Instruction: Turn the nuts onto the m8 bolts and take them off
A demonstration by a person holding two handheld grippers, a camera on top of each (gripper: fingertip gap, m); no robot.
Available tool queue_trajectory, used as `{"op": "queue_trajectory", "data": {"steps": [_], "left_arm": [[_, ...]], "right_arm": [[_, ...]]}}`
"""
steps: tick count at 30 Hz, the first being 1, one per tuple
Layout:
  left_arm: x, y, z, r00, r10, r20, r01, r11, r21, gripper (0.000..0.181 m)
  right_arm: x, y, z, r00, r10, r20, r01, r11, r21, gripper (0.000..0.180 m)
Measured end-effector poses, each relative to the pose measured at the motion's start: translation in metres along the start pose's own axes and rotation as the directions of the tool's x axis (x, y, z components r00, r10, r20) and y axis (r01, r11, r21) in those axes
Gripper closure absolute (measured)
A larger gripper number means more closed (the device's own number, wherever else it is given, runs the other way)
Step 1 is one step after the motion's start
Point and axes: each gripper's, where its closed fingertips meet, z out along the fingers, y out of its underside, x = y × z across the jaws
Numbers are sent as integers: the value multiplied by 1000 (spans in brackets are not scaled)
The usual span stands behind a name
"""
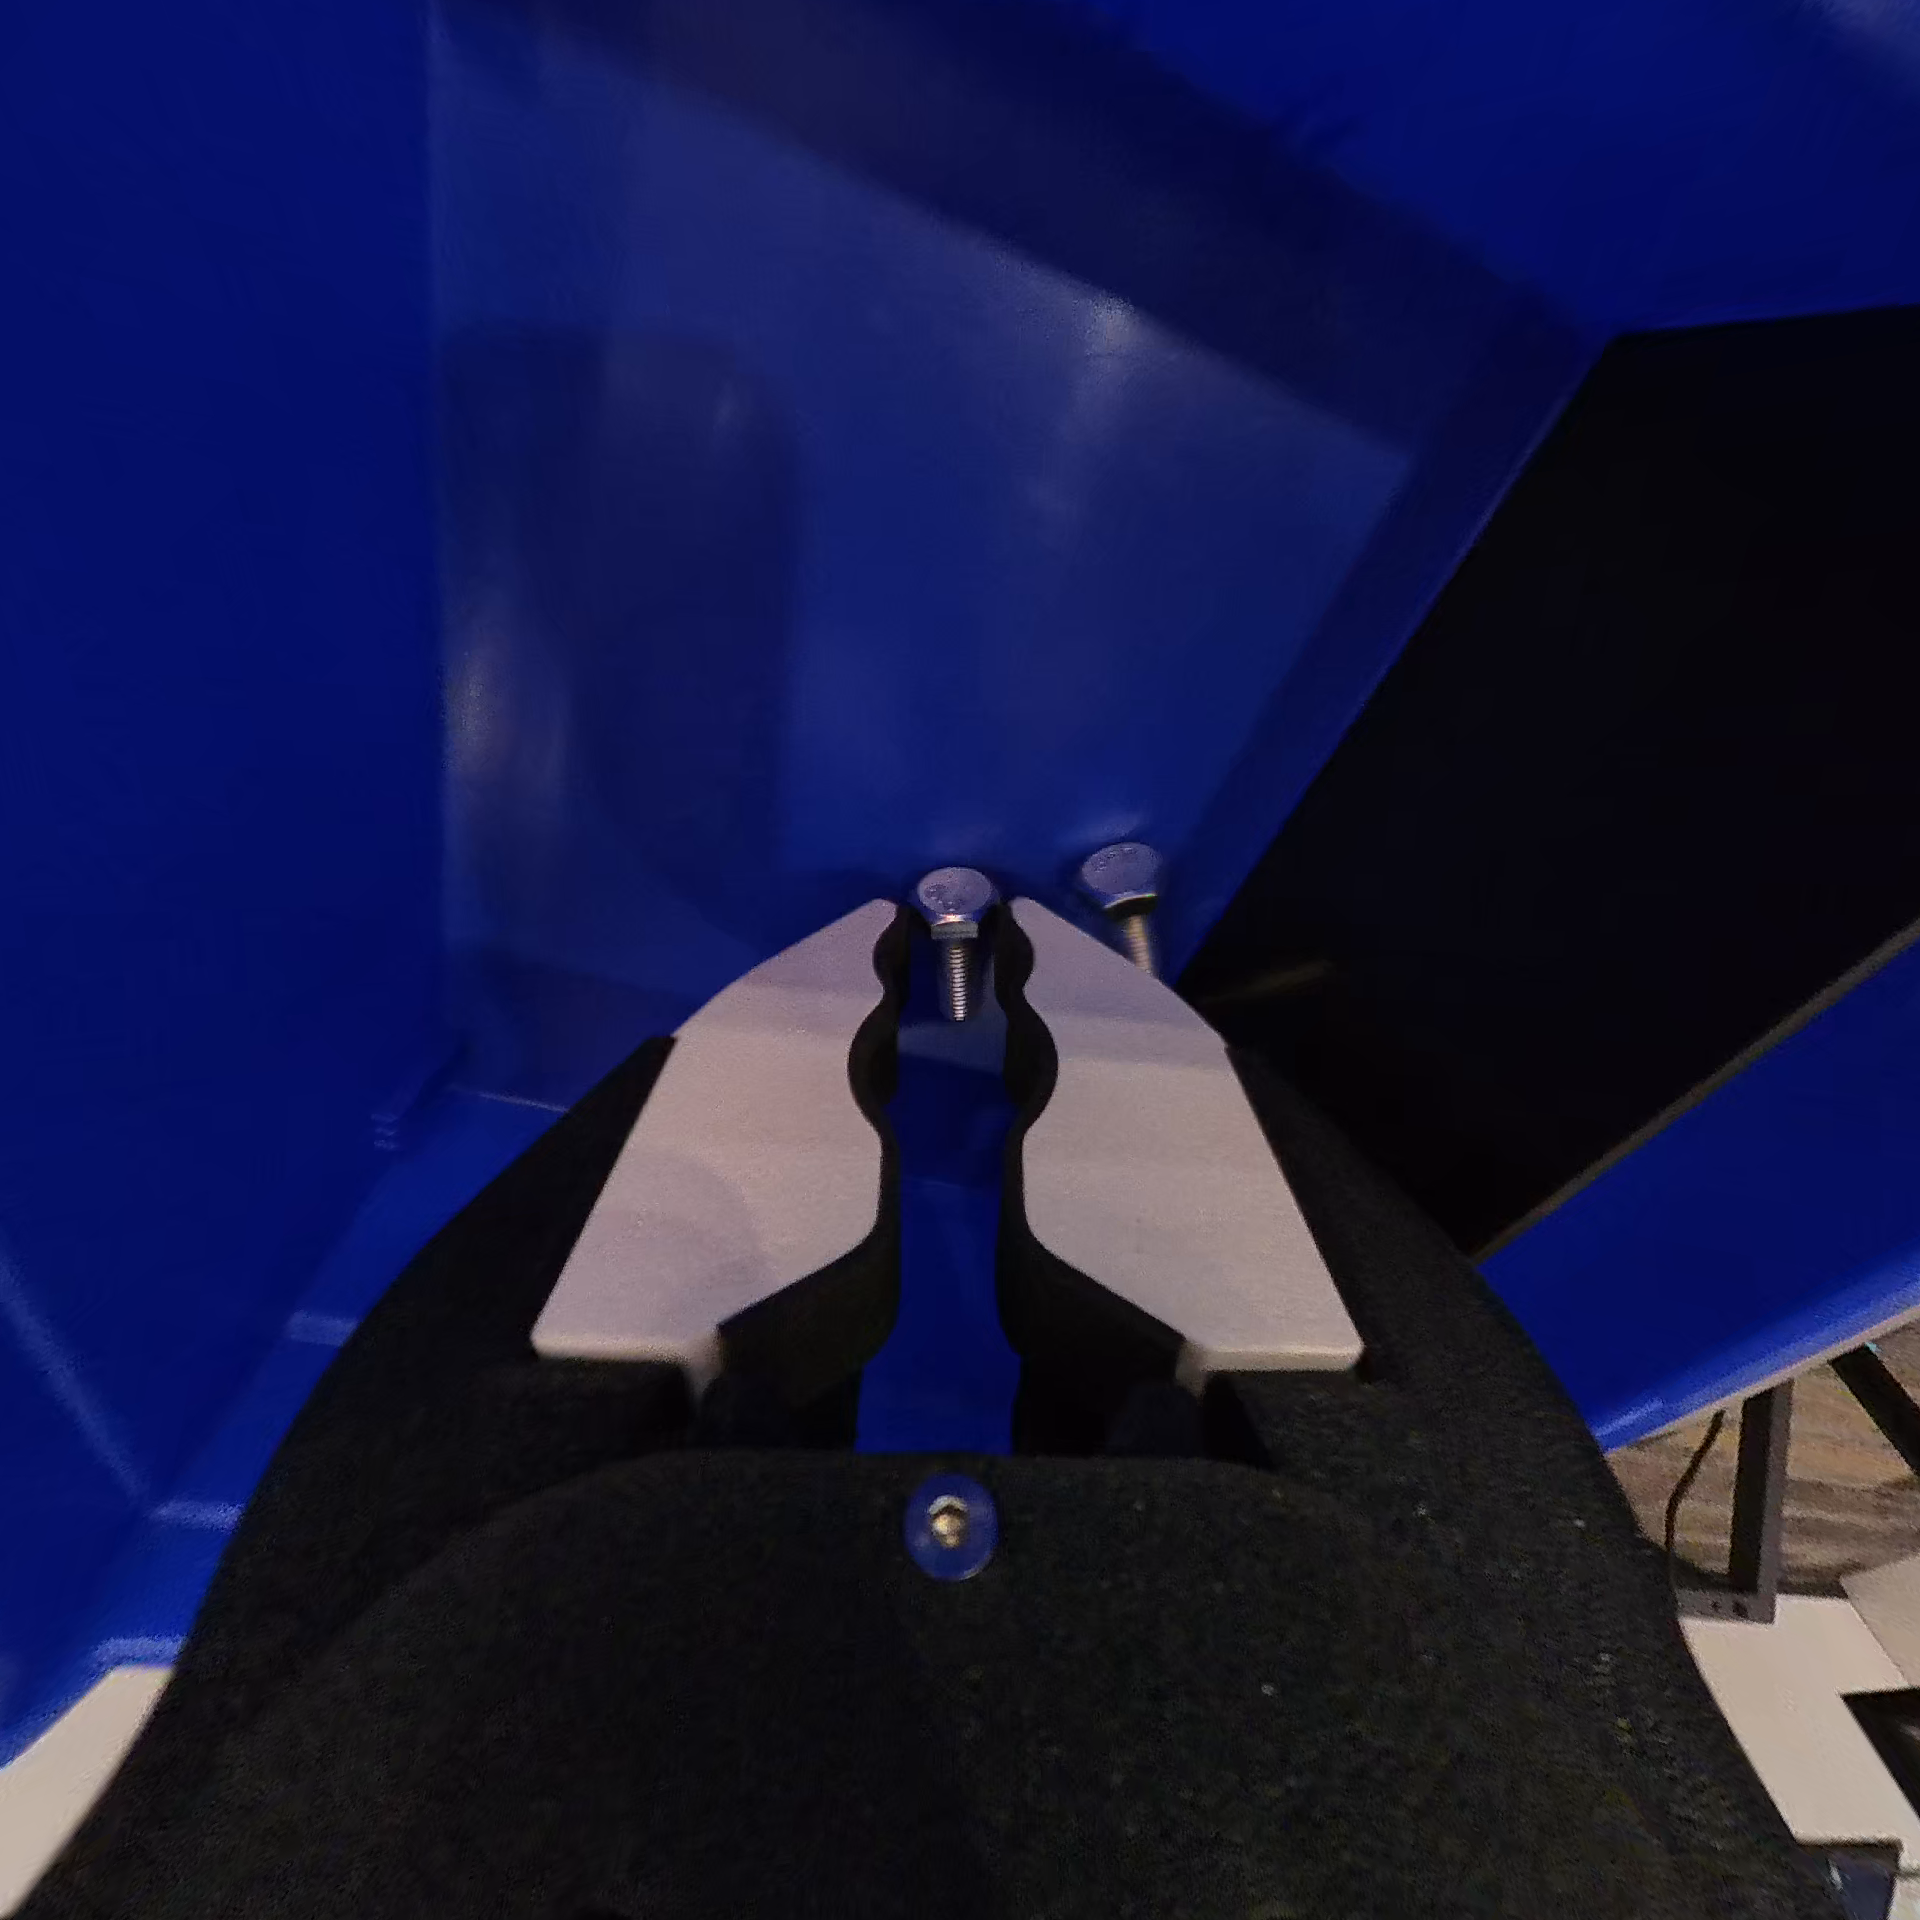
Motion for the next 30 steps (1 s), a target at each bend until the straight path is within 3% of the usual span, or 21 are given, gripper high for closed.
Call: {"op": "queue_trajectory", "data": {"steps": [4, 9, 12, 17, 22, 26, 30], "left_arm": [[-13, -1, -22, 996, -50, 77, 46, 998, 52, 165], [-11, -26, -98, 983, -79, 163, 47, 980, 192, 165], [14, -66, -150, 978, -19, 207, -42, 957, 287, 165], [87, -169, -210, 950, 164, 267, -272, 855, 442, 165], [151, -260, -230, 908, 277, 315, -414, 717, 560, 166], [183, -314, -228, 904, 301, 302, -426, 637, 642, 166], [205, -349, -226, 918, 308, 252, -389, 566, 727, 166]], "right_arm": [[2, -9, -12, 1000, -9, -12, 9, 999, 40, 150], [6, -23, -30, 1000, 17, -14, -15, 993, 120, 151], [8, -28, -40, 1000, 13, -19, -10, 990, 142, 151], [-2, -40, -49, 998, 42, 45, -50, 978, 204, 151], [-31, -55, -40, 982, 22, 189, -72, 961, 265, 150], [-78, -69, -30, 912, -48, 408, -99, 939, 329, 149], [-122, -72, -21, 828, -183, 530, -55, 915, 401, 145]]}}
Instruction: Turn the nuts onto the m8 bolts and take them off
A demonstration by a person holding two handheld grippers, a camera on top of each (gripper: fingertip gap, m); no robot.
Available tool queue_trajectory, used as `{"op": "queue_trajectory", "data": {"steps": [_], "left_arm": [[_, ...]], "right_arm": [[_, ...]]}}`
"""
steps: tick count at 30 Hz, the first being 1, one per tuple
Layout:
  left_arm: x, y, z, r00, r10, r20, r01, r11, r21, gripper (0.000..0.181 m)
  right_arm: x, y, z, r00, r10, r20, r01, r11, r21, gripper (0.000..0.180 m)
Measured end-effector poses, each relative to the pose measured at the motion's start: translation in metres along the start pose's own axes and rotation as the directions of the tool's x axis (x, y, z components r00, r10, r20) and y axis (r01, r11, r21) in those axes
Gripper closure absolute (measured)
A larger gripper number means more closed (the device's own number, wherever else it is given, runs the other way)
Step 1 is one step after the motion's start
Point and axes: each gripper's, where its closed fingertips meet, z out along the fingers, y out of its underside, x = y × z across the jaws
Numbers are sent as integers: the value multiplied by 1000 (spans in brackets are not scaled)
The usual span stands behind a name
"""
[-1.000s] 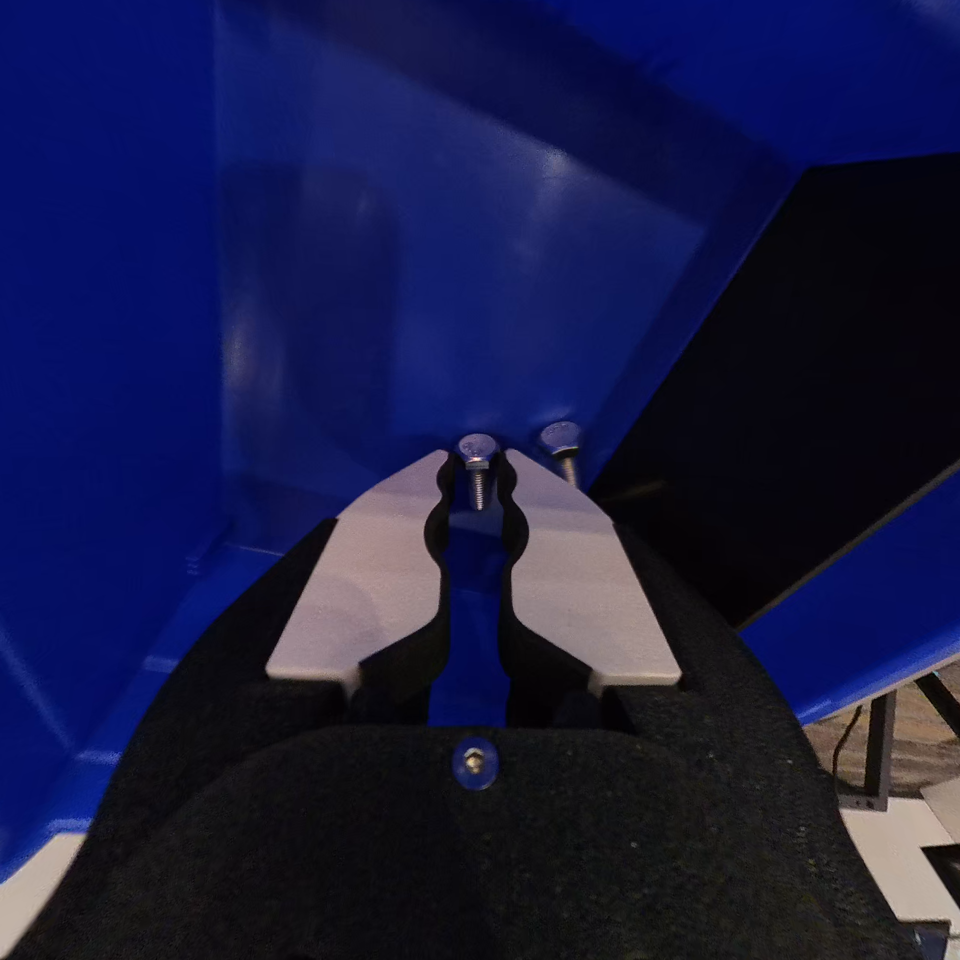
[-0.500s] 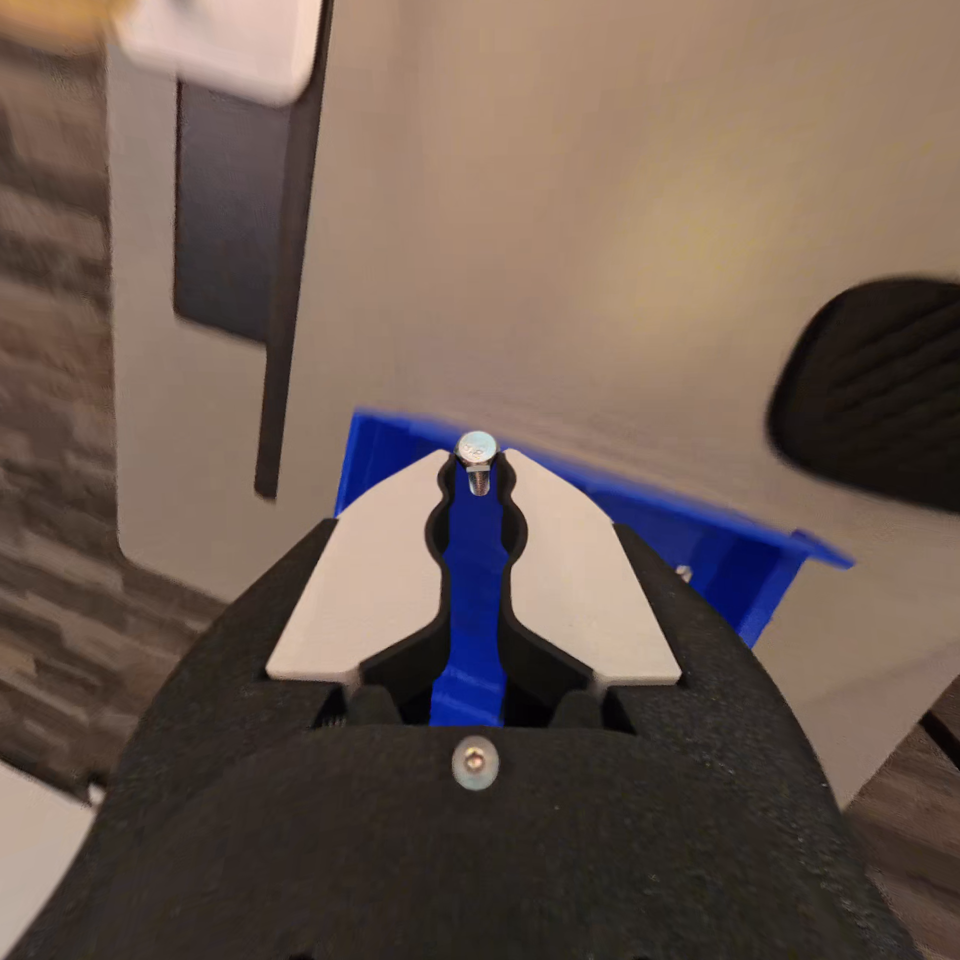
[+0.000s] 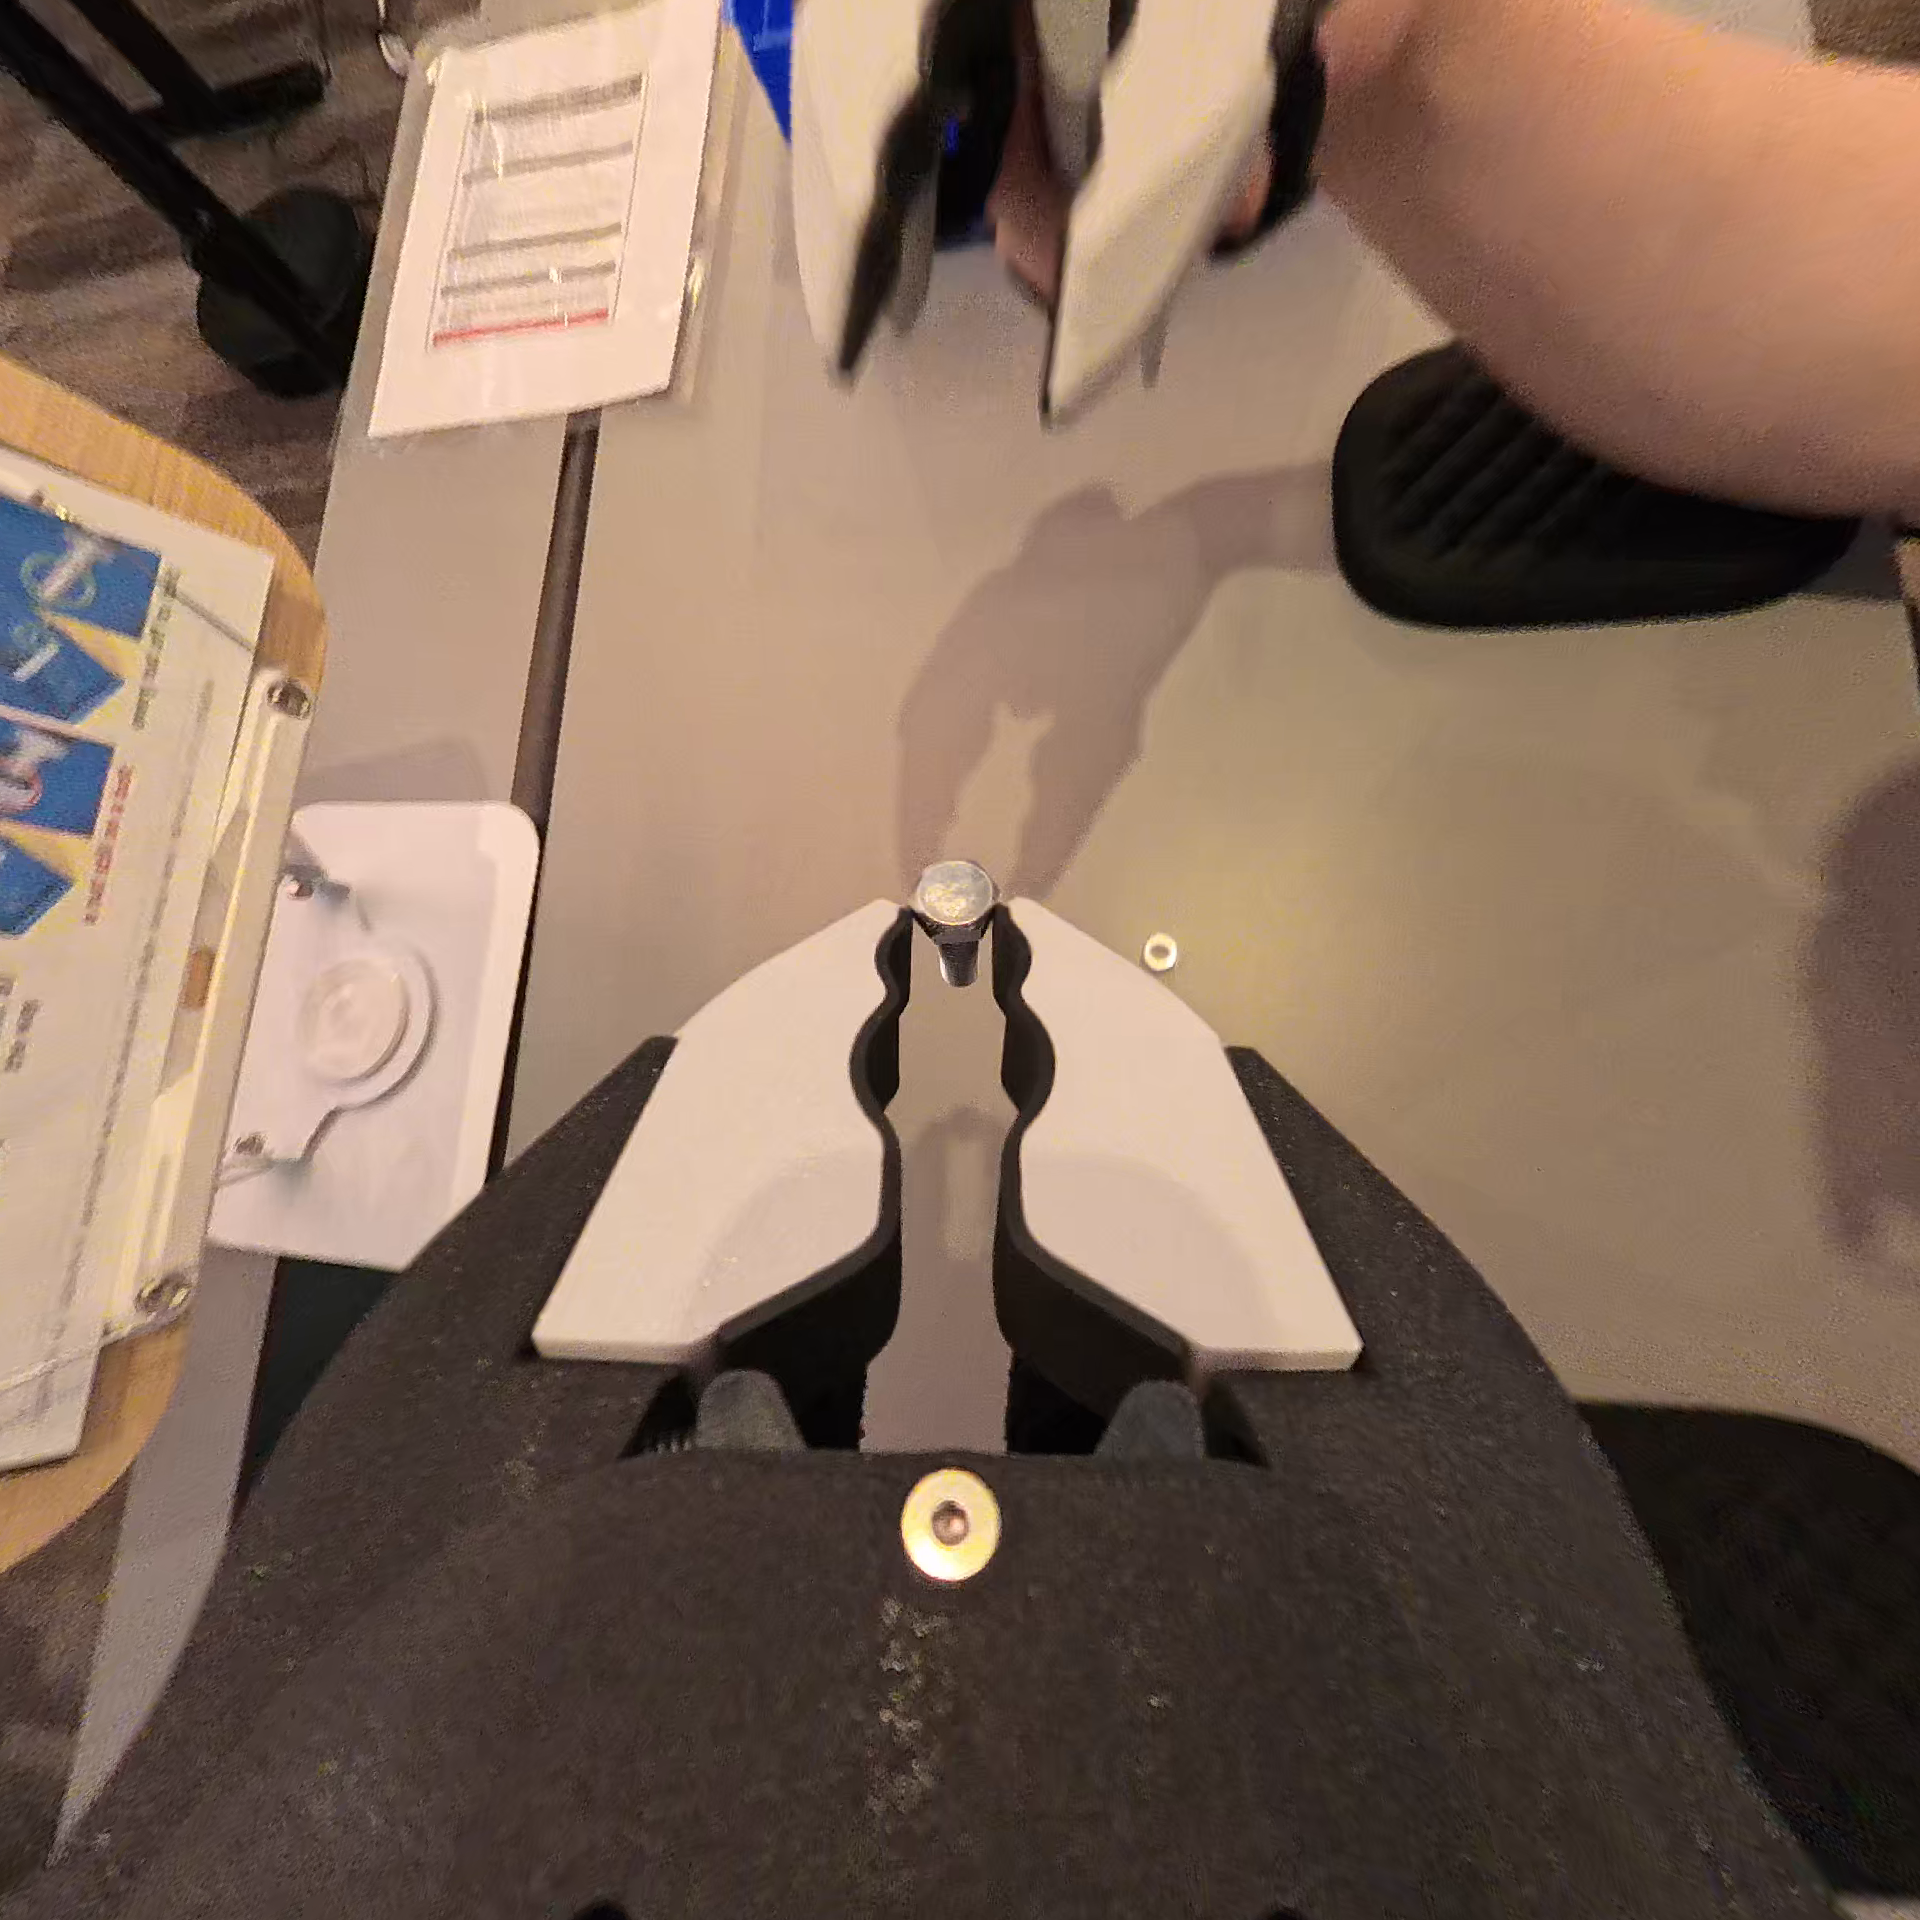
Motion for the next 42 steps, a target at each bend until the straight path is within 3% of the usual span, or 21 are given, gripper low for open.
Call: {"op": "queue_trajectory", "data": {"steps": [6, 11, 19, 22, 25, 27, 33, 37, 42], "left_arm": [[9, -25, 12, 999, -32, -37, 35, 994, 105, 166], [13, -27, 15, 999, -21, -34, 24, 995, 93, 166], [16, -35, 14, 999, -17, -41, 23, 990, 137, 166], [18, -36, 15, 999, -11, -37, 16, 990, 142, 166], [19, -38, 11, 999, -12, -39, 18, 986, 168, 166], [19, -38, 9, 999, -17, -36, 24, 983, 180, 166], [16, -30, 10, 997, -59, 46, 49, 979, 195, 162], [12, -20, 12, 980, 12, 197, -38, 991, 132, 154], [25, -9, 28, 988, 34, 148, -42, 998, 51, 152]], "right_arm": [[-19, 12, 28, 992, -22, 120, 16, 999, 47, 144], [-21, 19, 32, 990, -35, 134, 33, 999, 15, 145], [-33, 11, 50, 980, 5, 200, -25, 995, 99, 149], [-34, 12, 53, 978, 7, 206, -30, 994, 109, 154], [-36, 11, 51, 974, -4, 225, -23, 993, 118, 172], [-35, 10, 50, 974, -1, 228, -25, 993, 113, 172], [-26, 22, 49, 986, -121, 115, 128, 990, -58, 173], [-26, 38, 48, 966, -243, 89, 258, 937, -236, 173], [-32, 48, 52, 942, -312, 124, 336, 878, -341, 173]]}}
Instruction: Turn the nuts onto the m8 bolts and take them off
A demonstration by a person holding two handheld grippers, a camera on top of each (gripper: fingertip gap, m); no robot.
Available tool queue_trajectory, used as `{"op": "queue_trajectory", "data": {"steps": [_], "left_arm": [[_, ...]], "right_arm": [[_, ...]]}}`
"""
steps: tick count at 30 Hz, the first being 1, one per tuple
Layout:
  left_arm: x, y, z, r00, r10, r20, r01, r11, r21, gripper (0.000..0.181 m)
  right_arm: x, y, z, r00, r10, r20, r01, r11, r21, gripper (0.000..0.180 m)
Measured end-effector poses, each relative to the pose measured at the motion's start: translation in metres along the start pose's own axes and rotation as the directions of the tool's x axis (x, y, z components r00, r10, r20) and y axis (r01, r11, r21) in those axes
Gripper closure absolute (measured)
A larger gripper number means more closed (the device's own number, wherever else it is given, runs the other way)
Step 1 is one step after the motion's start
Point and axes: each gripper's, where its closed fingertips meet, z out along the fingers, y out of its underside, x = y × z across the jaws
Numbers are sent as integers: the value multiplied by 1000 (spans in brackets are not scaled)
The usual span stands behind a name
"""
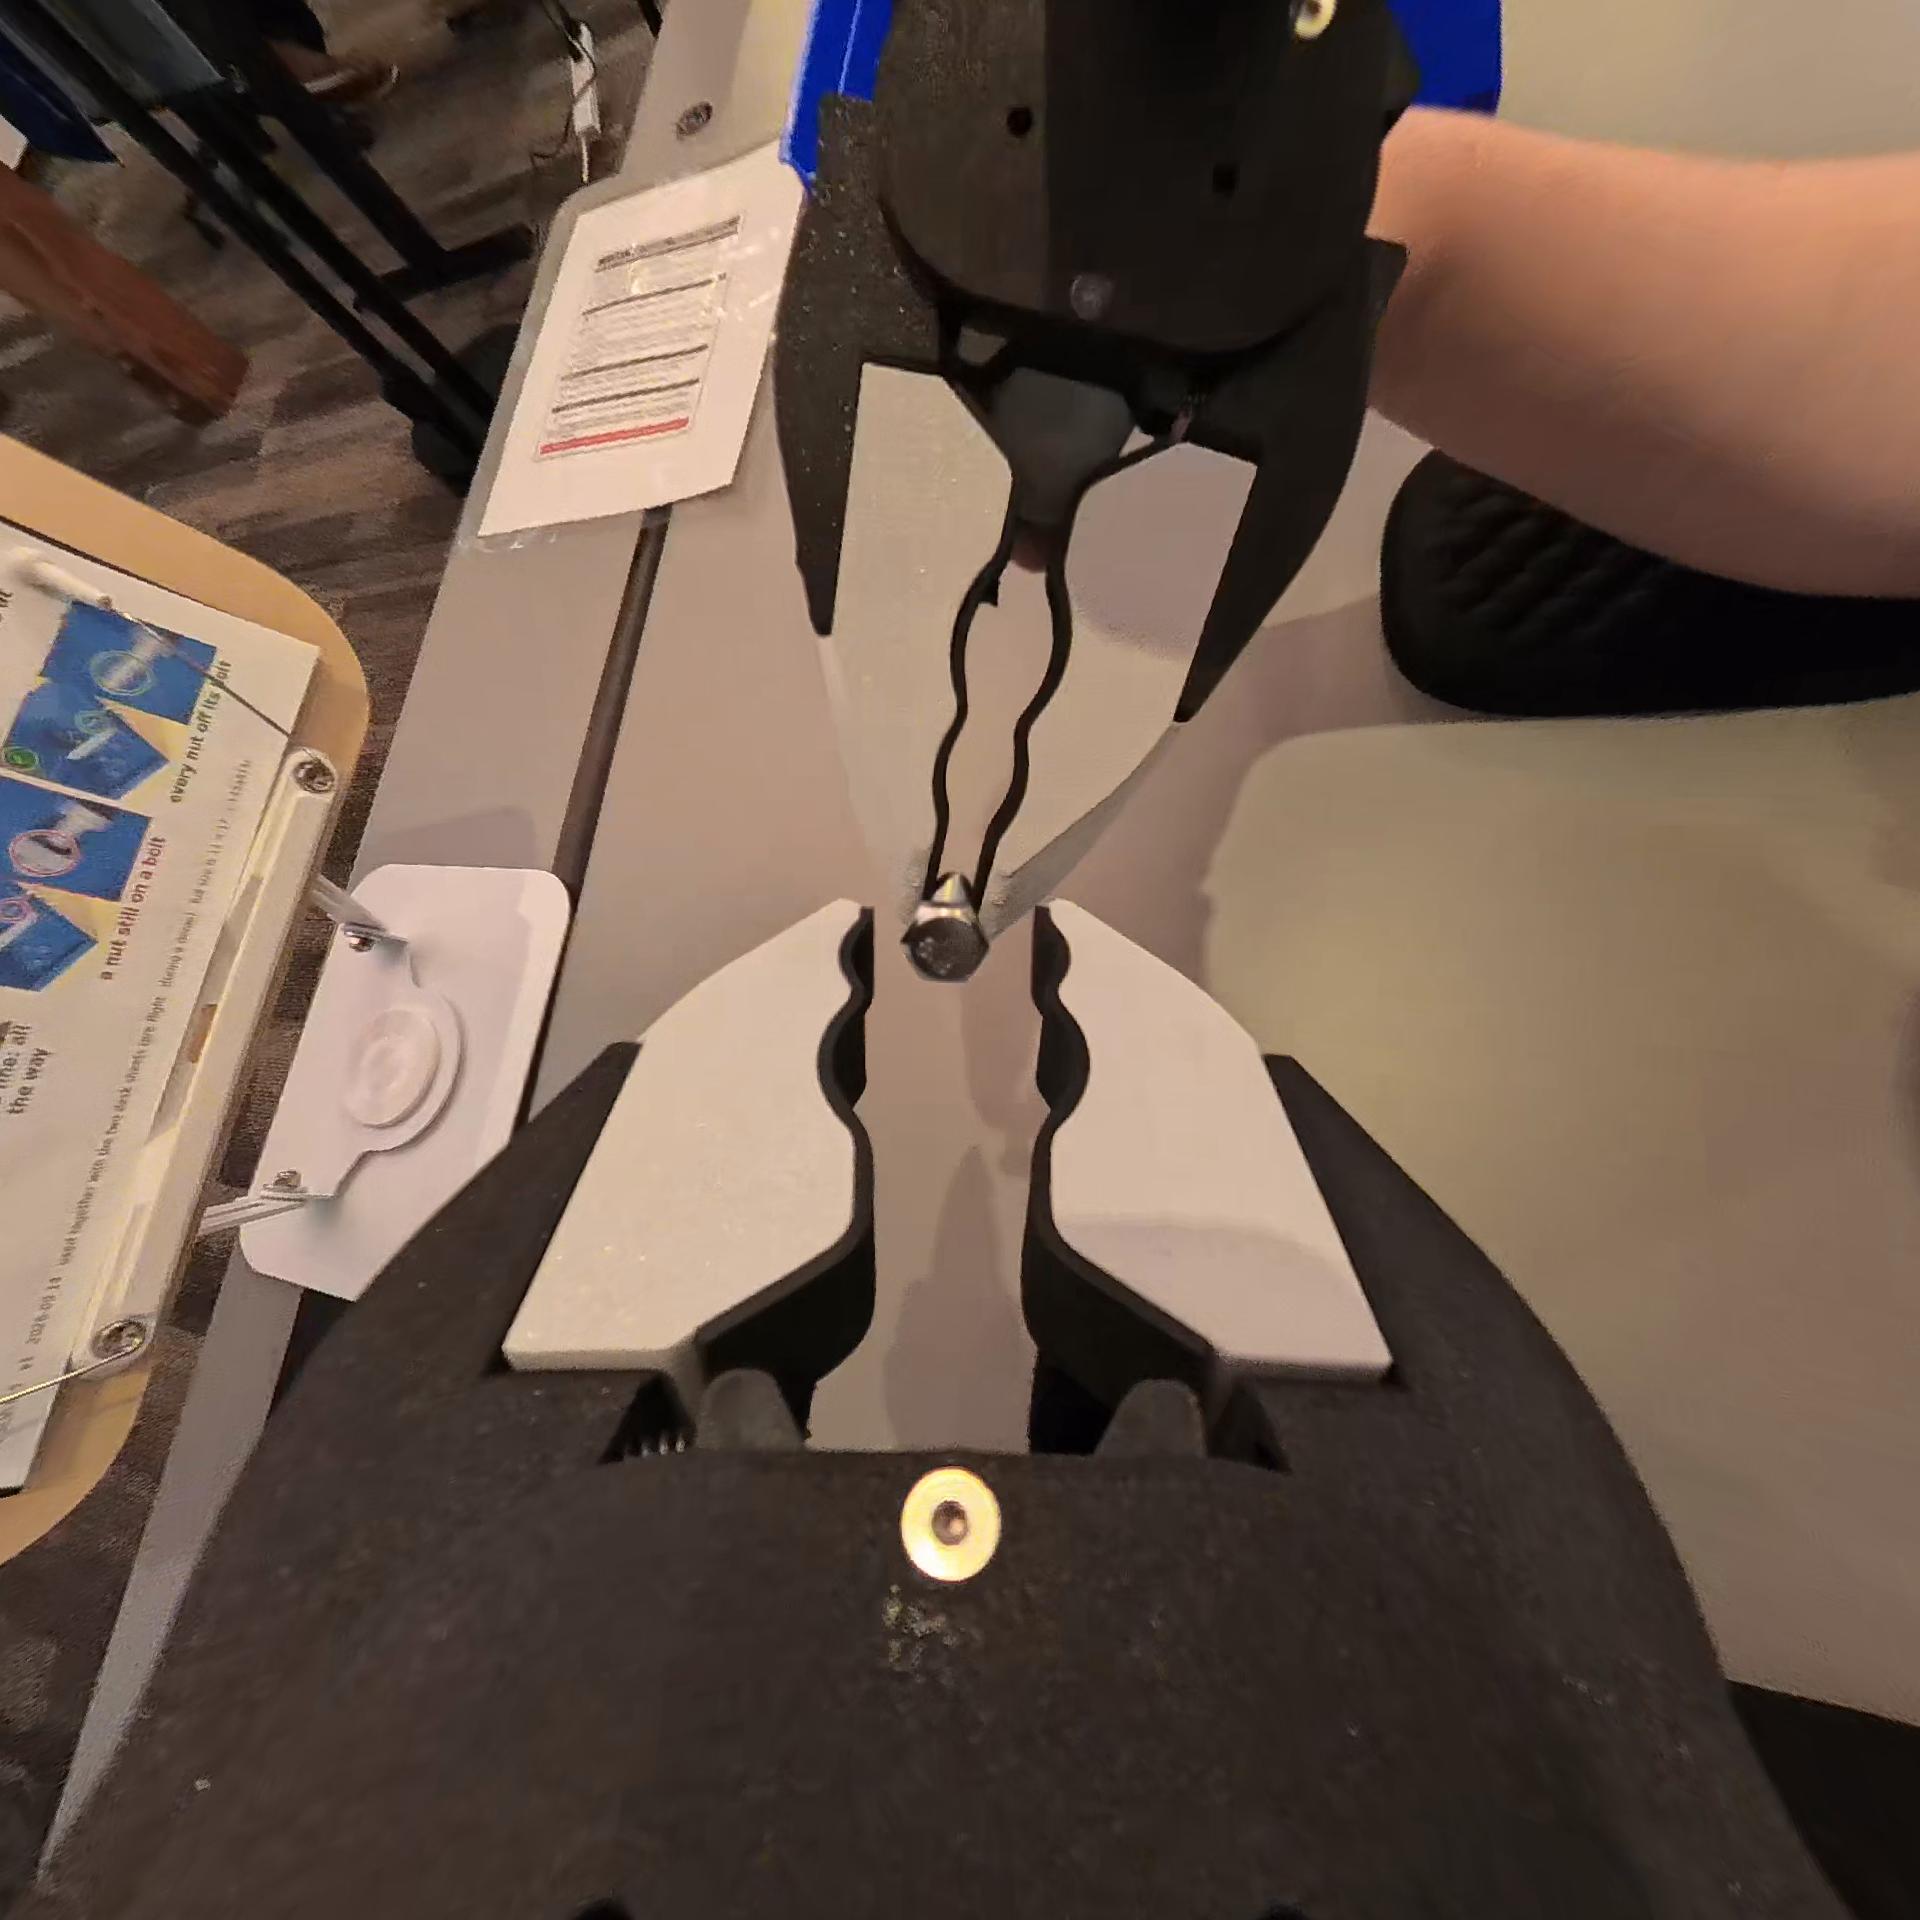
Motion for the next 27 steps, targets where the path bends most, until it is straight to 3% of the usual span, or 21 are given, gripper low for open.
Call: {"op": "queue_trajectory", "data": {"steps": [4, 16, 22, 27], "left_arm": [[2, 8, 7, 1000, 19, -1, -19, 1000, -24, 164], [10, 10, 4, 998, -59, 18, 57, 993, 102, 164], [11, 0, -6, 994, -90, 58, 75, 971, 226, 165], [-4, -2, -21, 975, -123, 187, 64, 953, 295, 165]], "right_arm": [[-4, 5, 4, 1000, -31, 1, 31, 998, -57, 173], [-10, -1, -3, 997, -76, 24, 77, 996, -53, 172], [-10, -15, -10, 998, -61, 18, 60, 997, 45, 171], [9, -26, -22, 992, 130, 5, -128, 969, 209, 157]]}}
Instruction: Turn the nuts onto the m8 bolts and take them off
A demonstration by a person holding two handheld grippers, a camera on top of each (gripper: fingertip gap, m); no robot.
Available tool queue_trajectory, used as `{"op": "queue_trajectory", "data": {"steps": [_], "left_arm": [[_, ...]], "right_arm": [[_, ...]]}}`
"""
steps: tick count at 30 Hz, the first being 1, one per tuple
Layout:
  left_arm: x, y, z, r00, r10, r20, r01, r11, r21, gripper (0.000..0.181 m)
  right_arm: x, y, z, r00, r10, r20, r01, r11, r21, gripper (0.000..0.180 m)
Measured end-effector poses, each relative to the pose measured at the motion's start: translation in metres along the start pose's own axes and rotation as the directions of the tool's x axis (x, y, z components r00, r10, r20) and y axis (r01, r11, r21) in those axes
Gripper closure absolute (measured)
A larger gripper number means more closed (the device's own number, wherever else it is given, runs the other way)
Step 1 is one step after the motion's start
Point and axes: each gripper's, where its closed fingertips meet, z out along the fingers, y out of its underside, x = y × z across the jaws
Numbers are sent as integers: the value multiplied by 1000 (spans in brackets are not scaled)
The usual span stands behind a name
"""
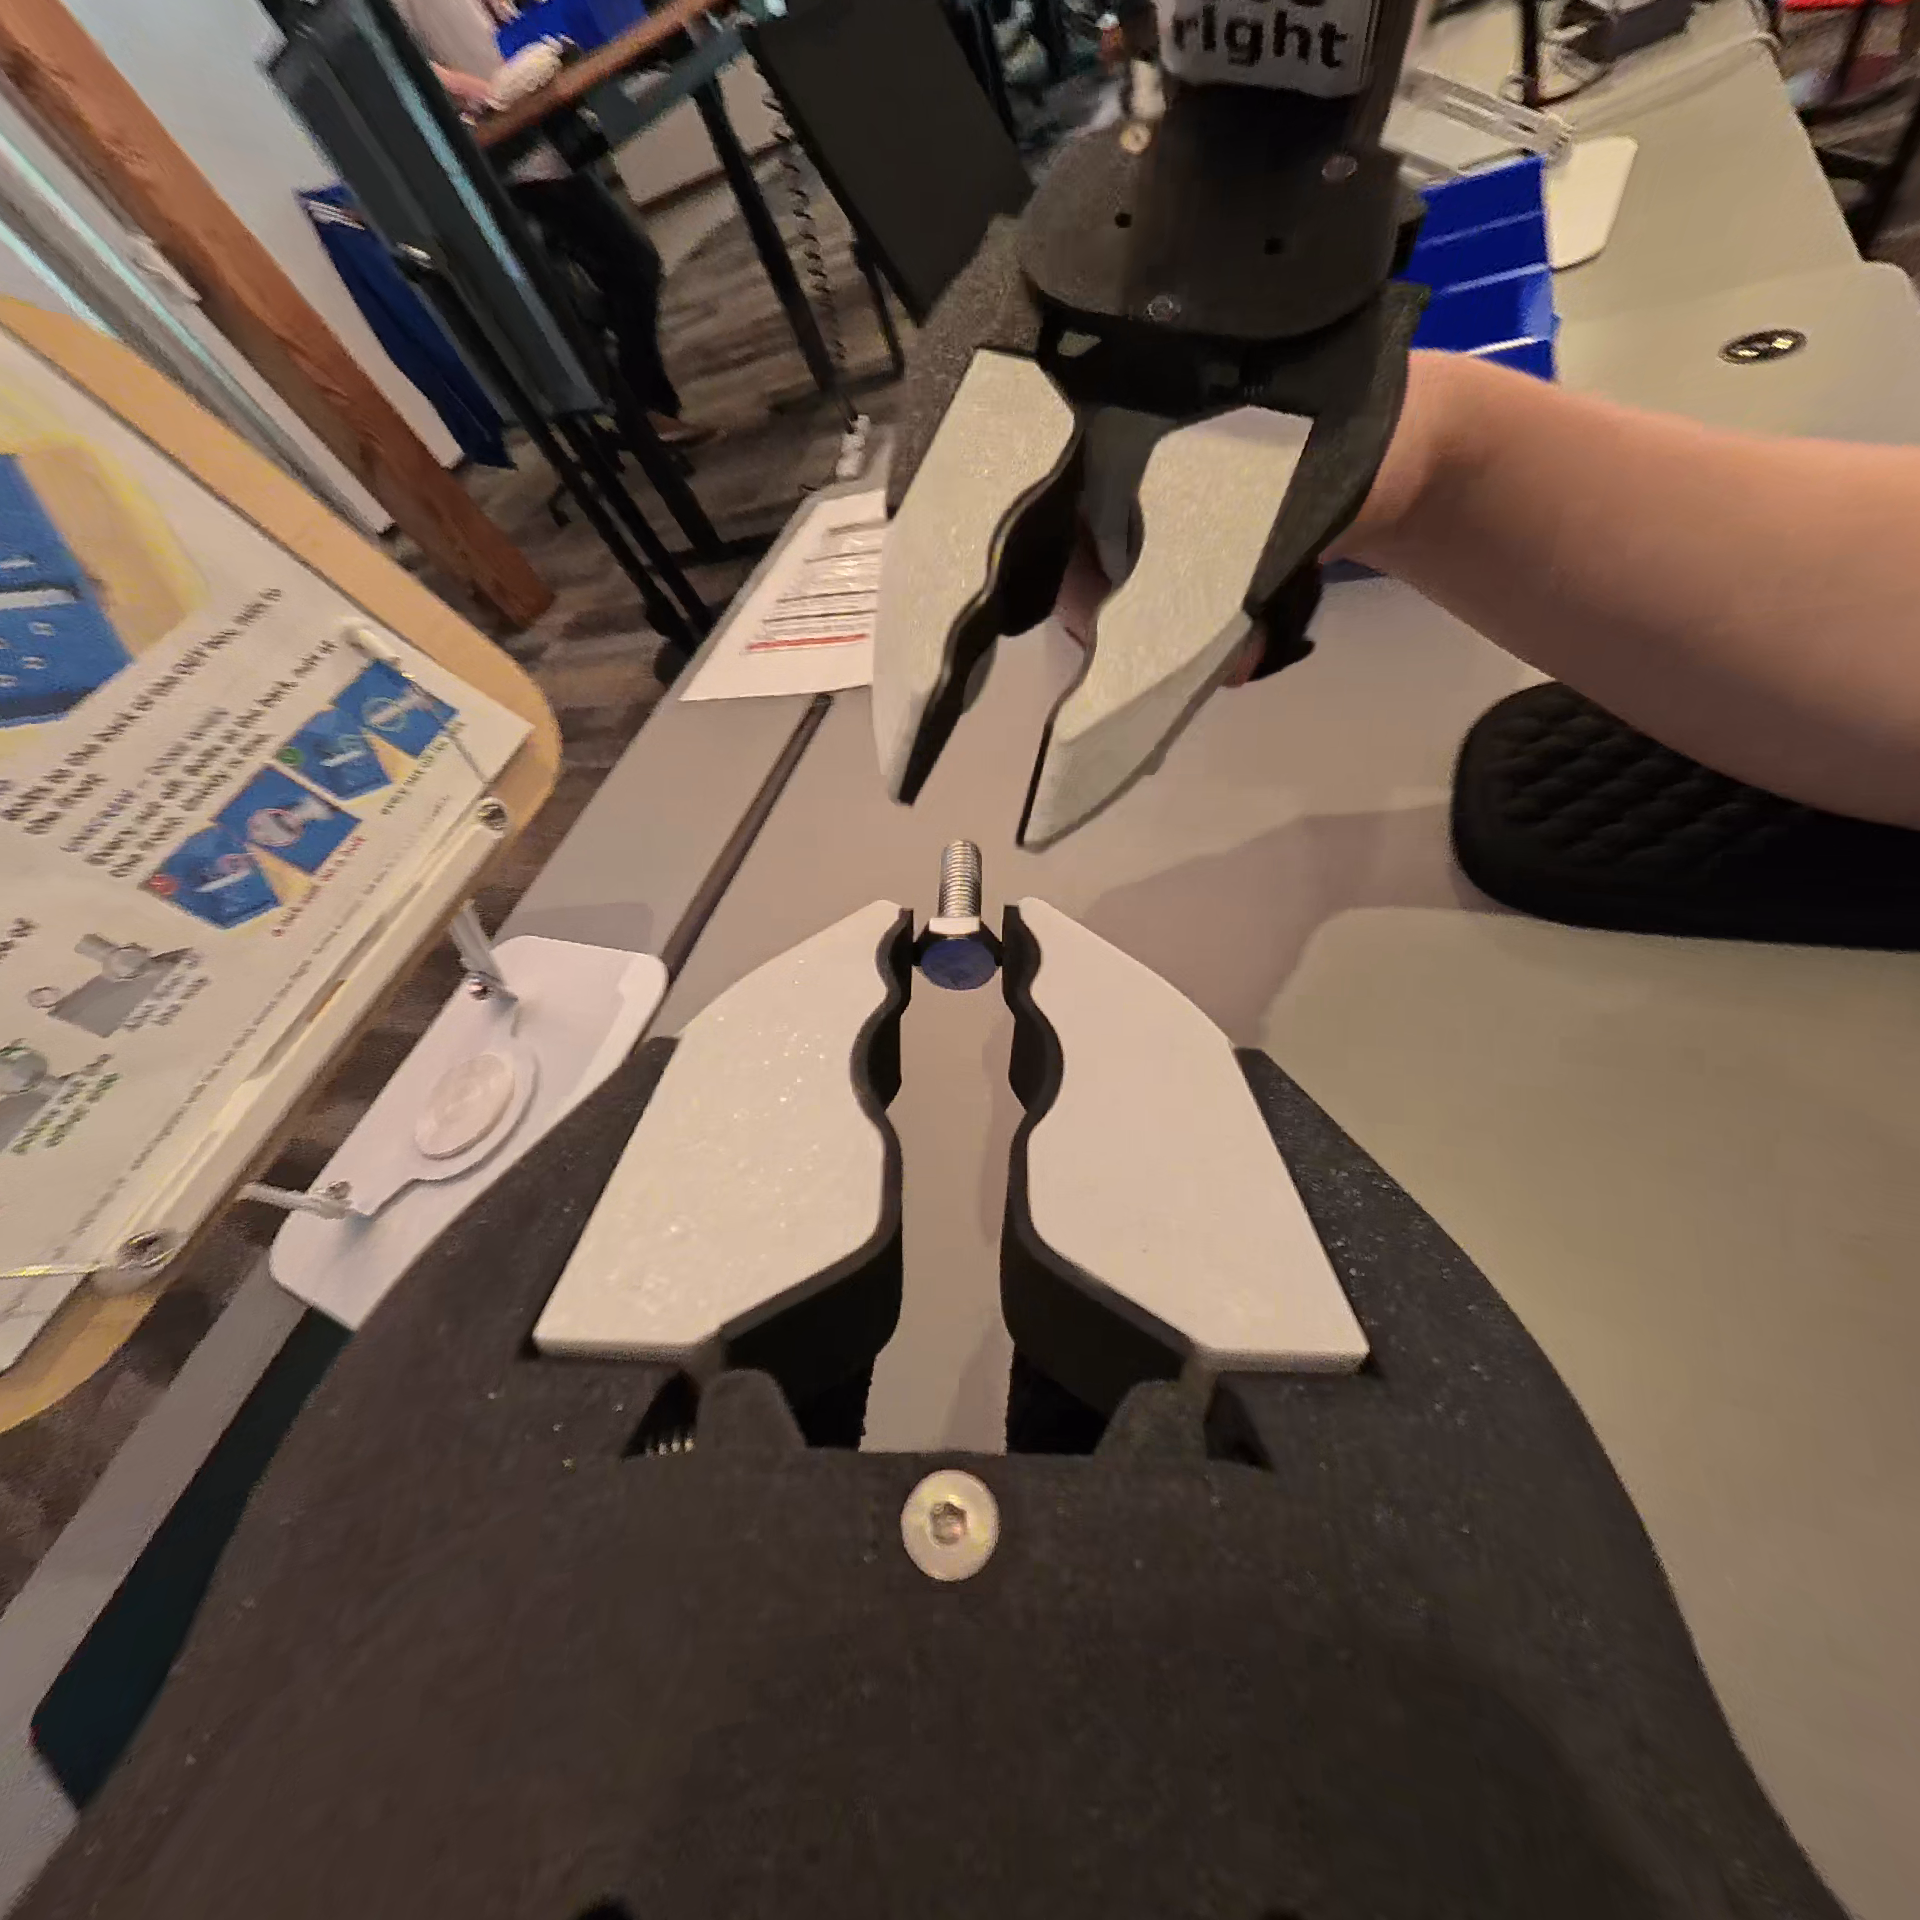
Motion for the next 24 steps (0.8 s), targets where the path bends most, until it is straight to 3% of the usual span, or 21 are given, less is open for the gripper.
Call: {"op": "queue_trajectory", "data": {"steps": [2, 4, 7, 9, 13, 17, 24], "left_arm": [[-10, -1, -4, 998, -11, 65, 10, 1000, 16, 165], [-19, -3, -7, 993, -30, 113, 26, 999, 34, 165], [-34, -3, -10, 976, -10, 219, 0, 999, 43, 165], [-41, -5, -11, 959, 16, 282, -29, 999, 43, 165], [-45, -8, -10, 941, 37, 336, -58, 997, 54, 165], [-49, -9, -9, 936, 24, 350, -51, 996, 69, 165], [-49, -9, -8, 938, 13, 346, -43, 996, 80, 165]], "right_arm": [[19, -6, -2, 982, 186, -34, -182, 979, 90, 156], [32, -13, 0, 904, 428, 22, -424, 885, 193, 155], [45, -23, 6, 646, 725, 239, -758, 576, 305, 155], [48, -26, 8, 511, 775, 372, -854, 406, 327, 156], [45, -14, 29, 475, 822, 314, -870, 385, 308, 153], [43, -23, 30, 396, 827, 398, -907, 285, 311, 158], [34, -29, 36, 377, 815, 440, -921, 278, 273, 162]]}}
